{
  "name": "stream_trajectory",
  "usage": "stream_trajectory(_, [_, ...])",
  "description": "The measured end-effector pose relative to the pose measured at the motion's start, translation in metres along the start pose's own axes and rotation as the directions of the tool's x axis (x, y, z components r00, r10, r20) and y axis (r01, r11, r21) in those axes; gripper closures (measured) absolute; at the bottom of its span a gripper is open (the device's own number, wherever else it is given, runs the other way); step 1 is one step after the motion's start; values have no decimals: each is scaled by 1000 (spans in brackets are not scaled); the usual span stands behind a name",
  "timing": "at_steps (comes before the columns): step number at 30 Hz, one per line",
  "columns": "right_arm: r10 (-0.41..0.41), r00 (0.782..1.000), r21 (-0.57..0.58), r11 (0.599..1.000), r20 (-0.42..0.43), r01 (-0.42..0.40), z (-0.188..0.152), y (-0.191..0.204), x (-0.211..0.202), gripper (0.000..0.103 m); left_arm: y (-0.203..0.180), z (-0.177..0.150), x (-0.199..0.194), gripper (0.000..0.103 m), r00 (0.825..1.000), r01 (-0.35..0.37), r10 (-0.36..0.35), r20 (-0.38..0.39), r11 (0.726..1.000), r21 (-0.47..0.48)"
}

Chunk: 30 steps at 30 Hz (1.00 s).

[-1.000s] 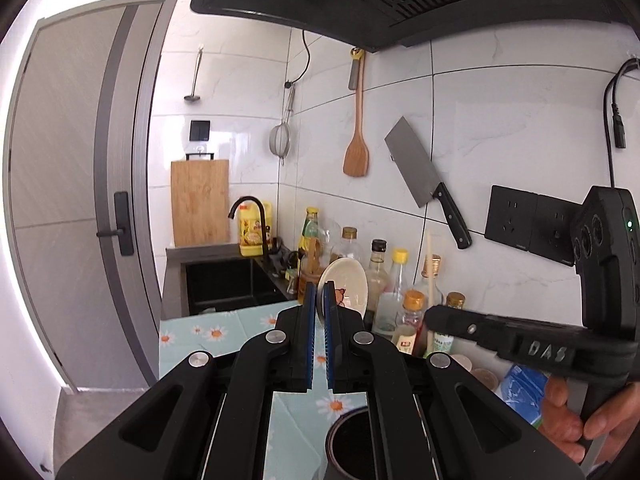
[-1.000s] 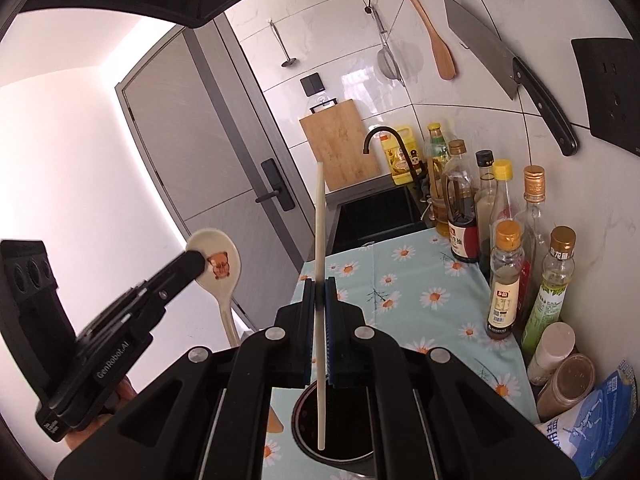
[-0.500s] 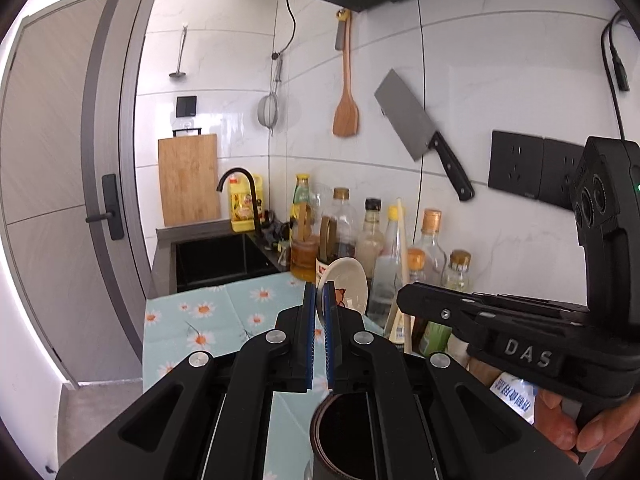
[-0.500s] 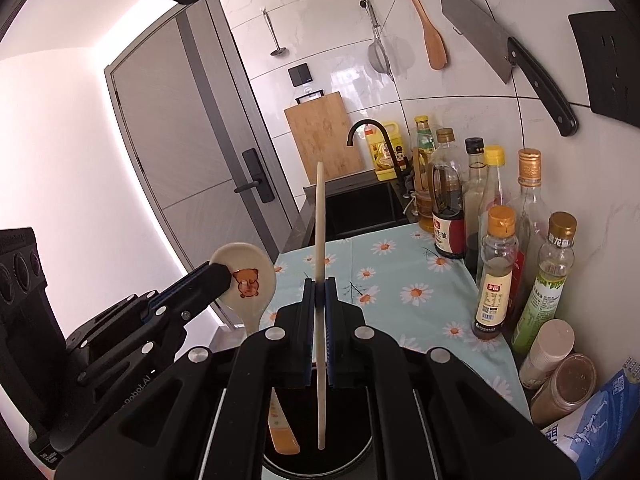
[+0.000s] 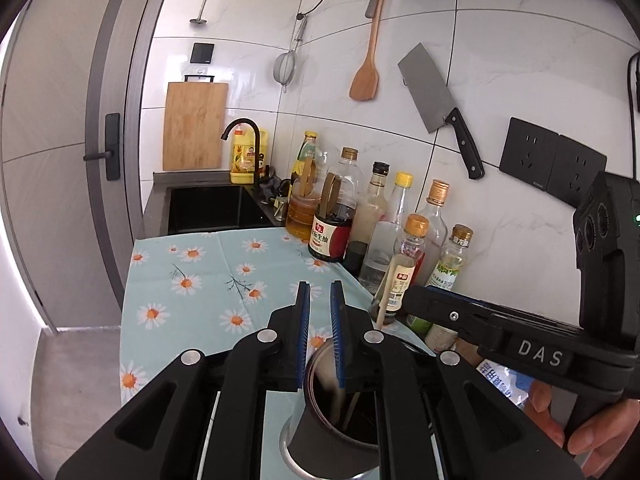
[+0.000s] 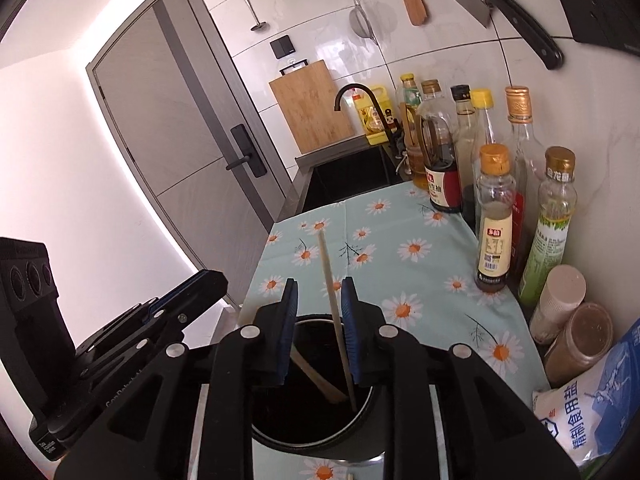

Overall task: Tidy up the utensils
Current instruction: 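Lower the chopstick and spoon into the black holder and open both grippers, then withdraw both grippers from the holder back toward the utensils on the table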

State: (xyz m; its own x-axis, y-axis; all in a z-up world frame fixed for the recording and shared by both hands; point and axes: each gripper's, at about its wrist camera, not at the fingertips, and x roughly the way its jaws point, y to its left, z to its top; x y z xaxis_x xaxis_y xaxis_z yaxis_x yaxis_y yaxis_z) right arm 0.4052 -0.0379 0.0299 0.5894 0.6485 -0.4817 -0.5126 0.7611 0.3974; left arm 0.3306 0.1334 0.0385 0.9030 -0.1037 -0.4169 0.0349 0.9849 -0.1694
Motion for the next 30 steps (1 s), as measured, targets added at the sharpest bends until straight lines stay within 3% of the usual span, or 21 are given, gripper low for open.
stream_trajectory(4, [8,1000,26,1000,-4,-8,-1,-2,-7,79,0,1,-9,90,1000,-11,11,7,1000,-2])
stream_trajectory(6, [7,1000,31,1000,0,-7,-1,-2,-13,79,0,1,-13,84,1000,-14,15,9,1000,-6])
stream_trajectory(21, [10,1000,41,999,23,-11,-19,2,-73,68,-13,-1,-58,83,999,26,-26,24,1000,-14])
stream_trajectory(30, [59,997,116,992,-53,-53,-51,-11,-105,62,-31,-25,-86,77,997,69,-69,-30,997,13])
